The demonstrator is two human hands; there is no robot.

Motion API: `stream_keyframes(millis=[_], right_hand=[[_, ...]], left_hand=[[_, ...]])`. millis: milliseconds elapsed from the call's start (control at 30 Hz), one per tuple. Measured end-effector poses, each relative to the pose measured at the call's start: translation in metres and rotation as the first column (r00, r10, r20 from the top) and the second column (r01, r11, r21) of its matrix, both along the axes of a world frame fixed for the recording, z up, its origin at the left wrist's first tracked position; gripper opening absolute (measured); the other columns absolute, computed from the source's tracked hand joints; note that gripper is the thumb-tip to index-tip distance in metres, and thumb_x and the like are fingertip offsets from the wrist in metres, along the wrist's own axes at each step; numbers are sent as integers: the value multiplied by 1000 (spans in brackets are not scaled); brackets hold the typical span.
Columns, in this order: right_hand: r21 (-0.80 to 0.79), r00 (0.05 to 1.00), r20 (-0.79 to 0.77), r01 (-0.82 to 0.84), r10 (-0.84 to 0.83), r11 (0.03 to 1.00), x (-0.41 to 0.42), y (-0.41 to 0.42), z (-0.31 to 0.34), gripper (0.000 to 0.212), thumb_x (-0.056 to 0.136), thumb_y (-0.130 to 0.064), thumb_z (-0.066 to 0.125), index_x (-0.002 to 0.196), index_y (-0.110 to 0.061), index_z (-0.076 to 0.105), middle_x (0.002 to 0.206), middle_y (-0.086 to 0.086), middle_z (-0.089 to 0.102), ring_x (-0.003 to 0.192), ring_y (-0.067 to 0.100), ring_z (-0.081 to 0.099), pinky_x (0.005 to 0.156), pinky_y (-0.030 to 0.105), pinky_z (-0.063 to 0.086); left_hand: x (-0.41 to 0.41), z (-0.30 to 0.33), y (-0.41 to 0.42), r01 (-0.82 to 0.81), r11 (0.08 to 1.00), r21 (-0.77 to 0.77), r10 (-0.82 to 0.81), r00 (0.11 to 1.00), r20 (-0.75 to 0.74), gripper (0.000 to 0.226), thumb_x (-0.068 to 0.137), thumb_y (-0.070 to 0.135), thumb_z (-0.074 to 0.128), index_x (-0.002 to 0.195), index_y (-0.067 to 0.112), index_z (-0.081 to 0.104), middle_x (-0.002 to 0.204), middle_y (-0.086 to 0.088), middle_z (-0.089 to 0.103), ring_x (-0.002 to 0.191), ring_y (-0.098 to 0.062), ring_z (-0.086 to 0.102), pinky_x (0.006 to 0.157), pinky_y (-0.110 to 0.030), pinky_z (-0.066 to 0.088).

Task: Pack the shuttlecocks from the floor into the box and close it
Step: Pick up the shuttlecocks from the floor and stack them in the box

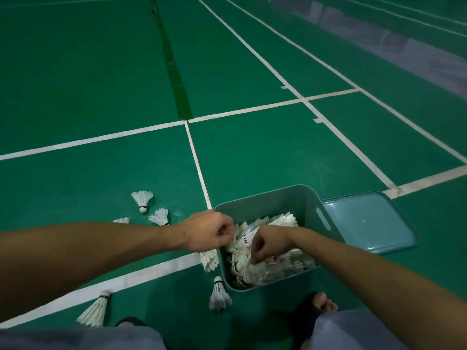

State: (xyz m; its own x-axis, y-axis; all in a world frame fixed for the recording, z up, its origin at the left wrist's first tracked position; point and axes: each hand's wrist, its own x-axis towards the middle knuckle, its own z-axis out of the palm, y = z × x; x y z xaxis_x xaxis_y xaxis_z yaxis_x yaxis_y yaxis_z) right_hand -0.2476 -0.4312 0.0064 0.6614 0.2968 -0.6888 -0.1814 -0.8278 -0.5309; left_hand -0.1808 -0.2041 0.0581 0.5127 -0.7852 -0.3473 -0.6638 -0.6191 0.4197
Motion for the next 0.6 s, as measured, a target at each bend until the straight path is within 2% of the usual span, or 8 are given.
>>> stream_keyframes(millis=[133,200,267,433,533,600], right_hand=[[88,954,281,85,-106,993,19,20,31,23,90,-39,74,84,-17,75,78,-4,75,69,6,69,63,25,58],[103,902,420,56,-95,993,26,39,40,20,90,-37,73,81,-20,73,75,-9,71,67,1,63,64,19,53],[87,862,505,-15,-31,996,32,63,43,17,91,-36,71,80,-23,71,75,-13,67,70,1,62,67,21,52],[-55,770,616,-166,164,985,48,125,39,21,97,-39,63,90,-22,72,85,-15,63,80,8,61,72,30,51],[-52,751,636,-186,176,981,66,157,29,24,99,-41,58,95,-21,71,92,-10,67,86,13,61,76,35,52],[-39,777,611,-159,150,986,81,176,16,24,99,-40,57,96,-21,71,96,-6,72,86,15,64,76,37,55]], left_hand=[[21,11,35,-94,994,-61,94,996,8,8,99,29,64,101,26,71,90,18,70,80,3,64,77,-19,52],[36,13,63,-153,986,-60,155,987,30,7,97,30,65,96,28,71,84,21,71,78,3,66,74,-22,54],[52,10,96,-215,976,-36,216,975,49,7,95,31,65,94,28,71,81,20,73,76,2,68,74,-28,58],[85,1,191,-380,921,80,367,920,138,10,98,32,64,89,29,69,84,14,74,78,-7,70,74,-31,59],[95,-11,243,-489,851,192,459,870,178,11,97,30,62,87,29,66,86,11,73,82,-14,69,76,-30,55],[99,-24,273,-540,800,261,504,841,195,10,97,29,60,91,27,69,92,7,74,85,-17,68,75,-29,52]])
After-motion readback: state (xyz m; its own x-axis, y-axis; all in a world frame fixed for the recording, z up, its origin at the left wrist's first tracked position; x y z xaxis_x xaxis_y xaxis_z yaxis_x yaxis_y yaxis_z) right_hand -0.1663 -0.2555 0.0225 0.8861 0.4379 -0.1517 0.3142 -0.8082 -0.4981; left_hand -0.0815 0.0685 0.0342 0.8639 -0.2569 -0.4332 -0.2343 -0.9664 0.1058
